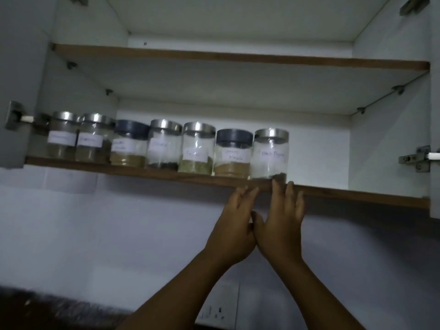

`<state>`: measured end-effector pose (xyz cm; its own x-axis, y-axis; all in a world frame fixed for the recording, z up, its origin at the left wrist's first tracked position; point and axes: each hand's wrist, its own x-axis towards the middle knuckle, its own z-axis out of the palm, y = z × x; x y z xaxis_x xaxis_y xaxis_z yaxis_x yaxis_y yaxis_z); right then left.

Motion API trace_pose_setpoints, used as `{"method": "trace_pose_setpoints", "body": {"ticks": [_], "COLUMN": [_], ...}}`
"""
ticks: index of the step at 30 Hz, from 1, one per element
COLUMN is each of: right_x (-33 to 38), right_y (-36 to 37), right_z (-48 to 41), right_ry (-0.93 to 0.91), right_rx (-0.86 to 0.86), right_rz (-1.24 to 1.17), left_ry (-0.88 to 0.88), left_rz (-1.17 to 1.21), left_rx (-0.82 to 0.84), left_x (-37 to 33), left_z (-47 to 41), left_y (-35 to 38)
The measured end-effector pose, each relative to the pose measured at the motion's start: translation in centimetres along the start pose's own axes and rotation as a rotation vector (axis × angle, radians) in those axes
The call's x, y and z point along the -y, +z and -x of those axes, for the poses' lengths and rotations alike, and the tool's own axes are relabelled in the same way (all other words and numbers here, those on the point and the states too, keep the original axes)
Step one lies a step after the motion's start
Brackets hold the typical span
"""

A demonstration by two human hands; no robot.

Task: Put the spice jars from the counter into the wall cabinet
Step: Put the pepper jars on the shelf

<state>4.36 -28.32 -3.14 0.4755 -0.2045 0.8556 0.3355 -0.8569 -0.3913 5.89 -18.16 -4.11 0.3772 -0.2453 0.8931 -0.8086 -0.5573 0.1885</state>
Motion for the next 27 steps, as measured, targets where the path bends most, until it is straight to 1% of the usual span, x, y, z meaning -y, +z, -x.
{"method": "trace_pose_setpoints", "body": {"ticks": [1,3,6,7,9,12,15,18,22,25,27], "right_x": [0.1,0.9,2.1,3.3,4.3,7.1,9.5,11.4,12.6,11.9,10.6], "right_y": [0.7,2.3,5.1,6.6,8.5,12.6,16.7,20.4,24.2,26.6,27.6], "right_z": [1.7,5.5,10.6,13.2,16.2,22.0,28.0,33.6,39.6,42.2,43.0], "right_ry": [-0.008,-0.016,-0.025,-0.021,-0.03,-0.021,0.011,0.085,0.141,0.174,0.194], "right_rx": [0.038,0.174,0.332,0.396,0.448,0.605,0.768,0.9,1.022,1.09,1.117], "right_rz": [-0.023,-0.032,-0.075,-0.093,-0.134,-0.137,-0.125,-0.124,-0.024,0.072,0.124], "left_ry": [-0.017,-0.086,-0.222,-0.279,-0.342,-0.512,-0.68,-0.828,-0.985,-1.063,-1.081], "left_rz": [0.005,-0.003,-0.023,-0.033,-0.04,-0.079,-0.066,-0.07,-0.039,0.004,0.043], "left_rx": [0.042,0.102,0.156,0.179,0.198,0.25,0.314,0.356,0.462,0.532,0.54], "left_x": [0.5,2.0,4.2,5.3,6.7,9.6,12.0,14.1,16.6,18.4,19.2], "left_z": [1.8,6.4,12.7,15.7,18.9,25.2,32.0,38.4,44.5,47.4,48.5], "left_y": [-0.1,-0.8,-2.4,-3.5,-5.1,-8.5,-11.3,-13.3,-14.6,-14.3,-13.5]}}
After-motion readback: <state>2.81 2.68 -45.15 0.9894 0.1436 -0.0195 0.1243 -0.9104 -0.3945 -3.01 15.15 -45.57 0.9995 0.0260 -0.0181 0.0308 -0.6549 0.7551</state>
